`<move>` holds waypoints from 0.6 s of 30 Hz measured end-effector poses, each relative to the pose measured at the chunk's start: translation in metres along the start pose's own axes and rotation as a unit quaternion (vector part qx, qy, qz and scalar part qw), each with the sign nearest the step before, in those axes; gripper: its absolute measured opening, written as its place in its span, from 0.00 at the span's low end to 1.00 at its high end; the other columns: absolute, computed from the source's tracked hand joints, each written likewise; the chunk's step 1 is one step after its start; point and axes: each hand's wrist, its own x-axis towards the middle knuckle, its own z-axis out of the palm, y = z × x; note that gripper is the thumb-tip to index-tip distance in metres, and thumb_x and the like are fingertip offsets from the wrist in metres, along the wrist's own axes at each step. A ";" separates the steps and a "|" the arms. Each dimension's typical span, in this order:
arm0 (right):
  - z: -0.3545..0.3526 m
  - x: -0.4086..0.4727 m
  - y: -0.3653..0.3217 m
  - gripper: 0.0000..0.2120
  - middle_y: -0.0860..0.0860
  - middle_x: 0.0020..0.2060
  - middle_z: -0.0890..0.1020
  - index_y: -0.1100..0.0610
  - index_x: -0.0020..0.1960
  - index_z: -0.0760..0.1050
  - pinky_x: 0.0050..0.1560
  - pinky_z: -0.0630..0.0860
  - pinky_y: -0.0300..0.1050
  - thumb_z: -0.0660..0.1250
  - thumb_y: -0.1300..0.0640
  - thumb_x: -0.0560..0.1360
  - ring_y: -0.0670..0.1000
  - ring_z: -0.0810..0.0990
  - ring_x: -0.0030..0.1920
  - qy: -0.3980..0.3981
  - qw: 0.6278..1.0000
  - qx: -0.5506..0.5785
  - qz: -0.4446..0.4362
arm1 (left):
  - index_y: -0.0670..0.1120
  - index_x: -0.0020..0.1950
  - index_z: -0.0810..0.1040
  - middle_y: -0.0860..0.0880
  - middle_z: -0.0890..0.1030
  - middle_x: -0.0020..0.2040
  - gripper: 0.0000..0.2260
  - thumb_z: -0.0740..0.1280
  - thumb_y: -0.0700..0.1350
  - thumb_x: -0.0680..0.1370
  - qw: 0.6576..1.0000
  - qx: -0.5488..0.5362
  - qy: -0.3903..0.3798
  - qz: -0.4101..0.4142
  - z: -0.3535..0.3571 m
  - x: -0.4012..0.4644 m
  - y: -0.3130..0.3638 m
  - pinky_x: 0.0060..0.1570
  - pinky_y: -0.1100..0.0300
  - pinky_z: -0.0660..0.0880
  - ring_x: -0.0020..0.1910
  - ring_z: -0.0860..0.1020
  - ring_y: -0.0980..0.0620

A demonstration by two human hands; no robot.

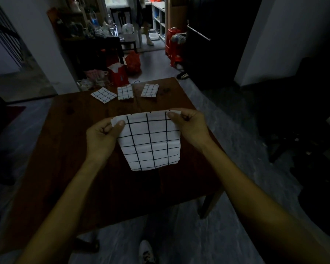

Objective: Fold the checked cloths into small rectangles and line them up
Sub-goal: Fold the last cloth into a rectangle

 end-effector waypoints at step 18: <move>-0.011 -0.002 0.005 0.09 0.51 0.46 0.84 0.62 0.55 0.80 0.47 0.79 0.38 0.66 0.61 0.77 0.42 0.83 0.45 -0.011 1.000 -0.011 0.026 | 0.31 0.41 0.76 0.32 0.77 0.39 0.14 0.70 0.43 0.73 1.000 0.017 -0.003 0.022 0.003 -0.010 0.007 0.39 0.57 0.78 0.36 0.76 0.46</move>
